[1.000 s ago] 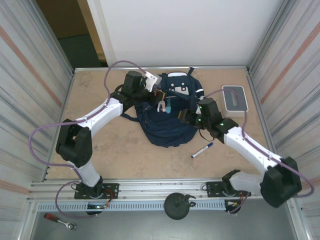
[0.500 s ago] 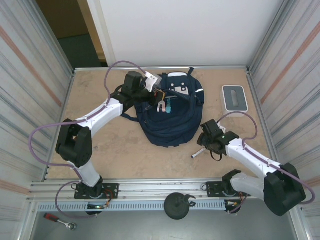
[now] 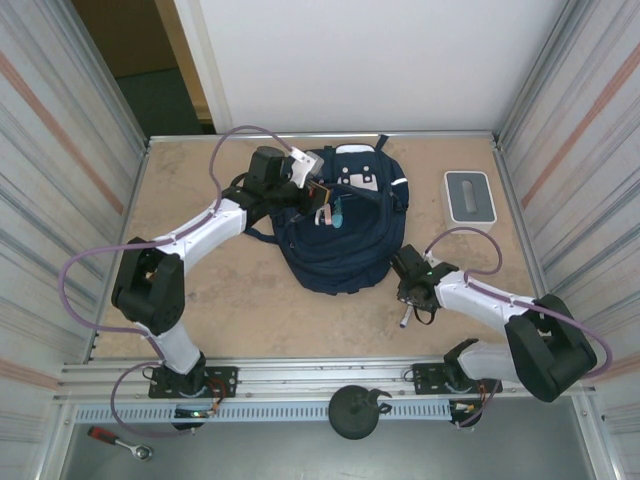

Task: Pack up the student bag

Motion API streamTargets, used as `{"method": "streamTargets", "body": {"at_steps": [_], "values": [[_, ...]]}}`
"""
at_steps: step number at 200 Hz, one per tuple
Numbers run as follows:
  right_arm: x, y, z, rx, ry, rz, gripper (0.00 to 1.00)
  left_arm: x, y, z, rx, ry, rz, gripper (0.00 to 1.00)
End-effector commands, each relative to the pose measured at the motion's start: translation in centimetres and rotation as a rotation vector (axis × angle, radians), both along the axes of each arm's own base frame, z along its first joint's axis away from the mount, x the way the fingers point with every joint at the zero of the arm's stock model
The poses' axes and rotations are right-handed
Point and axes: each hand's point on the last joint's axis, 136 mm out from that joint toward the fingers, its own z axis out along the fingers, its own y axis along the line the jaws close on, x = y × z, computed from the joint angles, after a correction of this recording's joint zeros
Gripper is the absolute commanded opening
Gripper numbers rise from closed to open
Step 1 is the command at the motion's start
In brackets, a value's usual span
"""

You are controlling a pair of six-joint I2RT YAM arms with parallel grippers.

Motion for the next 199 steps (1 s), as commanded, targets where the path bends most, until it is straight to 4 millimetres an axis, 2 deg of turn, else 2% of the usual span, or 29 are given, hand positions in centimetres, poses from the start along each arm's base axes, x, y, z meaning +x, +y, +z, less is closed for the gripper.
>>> {"method": "streamTargets", "body": {"at_steps": [1,28,49,87,111,132,155,180,199], "values": [[1.6,1.4,1.0,0.034,-0.051,0.031,0.19,-0.2,0.1,2.6,-0.026,-0.077,-0.001,0.0],[3.3,1.6,4.1,0.045,-0.149,0.071,0.06,-0.5,0.3,2.7,-0.02,-0.082,0.003,0.0],[4.9,2.7,7.7,0.1,-0.273,0.117,0.01,-0.7,0.4,2.8,-0.018,-0.084,0.005,0.0],[7.6,8.6,15.2,0.35,-0.49,0.32,0.01,-0.8,0.4,3.5,-0.019,-0.093,0.005,0.0],[8.7,13.0,18.0,0.484,-0.523,0.449,0.02,-0.9,0.1,4.0,-0.026,-0.103,0.0,0.0],[10.1,16.5,18.9,0.608,-0.521,0.492,0.03,-1.1,-0.1,4.3,-0.03,-0.104,-0.007,0.0],[12.0,19.4,18.5,0.718,-0.497,0.457,0.03,-1.3,-0.2,4.3,-0.022,-0.108,-0.006,0.0],[13.9,21.5,17.3,0.815,-0.457,0.393,0.04,-1.6,0.0,4.7,-0.018,-0.117,-0.002,0.0],[15.0,22.0,16.3,0.823,-0.437,0.344,0.04,-1.6,0.1,4.9,-0.017,-0.125,0.002,0.0]]}}
